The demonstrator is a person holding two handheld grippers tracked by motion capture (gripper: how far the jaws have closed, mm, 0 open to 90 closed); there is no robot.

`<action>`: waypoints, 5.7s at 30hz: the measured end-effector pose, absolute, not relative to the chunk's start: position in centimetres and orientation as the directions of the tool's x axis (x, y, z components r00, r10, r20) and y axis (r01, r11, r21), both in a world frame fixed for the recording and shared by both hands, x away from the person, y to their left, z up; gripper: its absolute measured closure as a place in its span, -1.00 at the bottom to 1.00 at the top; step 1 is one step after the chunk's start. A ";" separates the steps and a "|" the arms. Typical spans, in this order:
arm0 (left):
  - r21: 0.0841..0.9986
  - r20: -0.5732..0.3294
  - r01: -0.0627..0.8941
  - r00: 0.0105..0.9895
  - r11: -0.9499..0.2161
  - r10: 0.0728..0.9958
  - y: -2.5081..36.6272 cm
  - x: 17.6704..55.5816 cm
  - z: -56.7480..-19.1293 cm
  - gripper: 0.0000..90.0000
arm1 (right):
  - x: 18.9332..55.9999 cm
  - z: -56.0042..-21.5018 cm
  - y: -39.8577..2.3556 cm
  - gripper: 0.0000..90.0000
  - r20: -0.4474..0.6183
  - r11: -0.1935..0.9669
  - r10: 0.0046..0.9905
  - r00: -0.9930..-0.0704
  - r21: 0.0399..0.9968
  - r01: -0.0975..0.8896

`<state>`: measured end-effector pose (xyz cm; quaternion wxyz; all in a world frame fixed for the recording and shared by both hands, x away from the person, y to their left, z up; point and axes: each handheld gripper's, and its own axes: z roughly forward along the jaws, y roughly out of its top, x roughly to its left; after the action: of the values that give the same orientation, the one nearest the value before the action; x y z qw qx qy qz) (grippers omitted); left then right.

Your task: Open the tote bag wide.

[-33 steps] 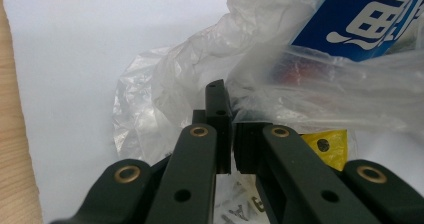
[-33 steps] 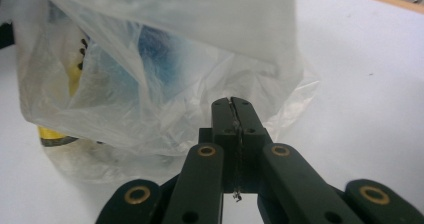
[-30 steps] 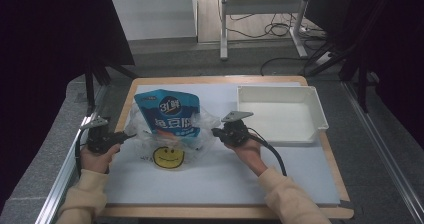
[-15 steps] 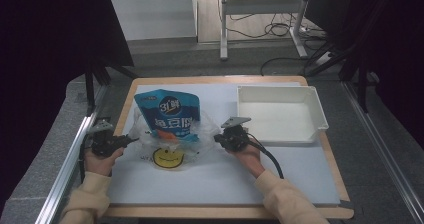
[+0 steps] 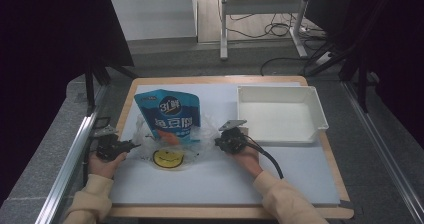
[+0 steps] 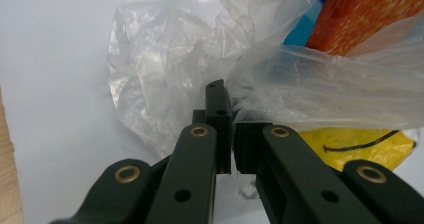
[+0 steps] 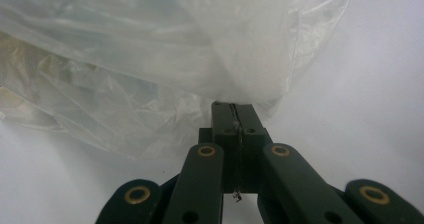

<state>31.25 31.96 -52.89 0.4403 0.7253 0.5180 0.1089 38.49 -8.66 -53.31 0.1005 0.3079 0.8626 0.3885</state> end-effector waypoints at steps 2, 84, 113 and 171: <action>0.744 -0.297 0.663 0.440 -0.083 0.847 31.9 31.2 -53.2 0.94 | 38.5 -53.4 -8.7 0.98 0.065 0.511 0.609 -0.790 0.730 0.454; 0.840 -0.233 0.539 0.462 -0.063 0.856 30.5 30.9 -43.7 0.90 | 38.1 -53.6 -8.9 0.97 0.025 0.528 0.607 -0.794 0.734 0.427; 0.837 -0.260 0.546 0.468 -0.045 0.844 30.2 30.9 -44.4 0.95 | 33.8 -42.2 -12.8 -0.45 0.033 0.333 0.589 -0.807 0.901 0.280; 0.798 -0.228 0.599 0.400 -0.065 0.888 31.4 32.2 -48.7 0.96 | 37.4 -49.3 -8.8 0.95 -0.041 0.444 0.679 -0.733 0.818 0.365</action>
<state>32.24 31.41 -48.72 0.4411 0.7109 0.5227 0.1638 37.44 -8.83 -49.31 0.1854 0.3150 0.8292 0.4230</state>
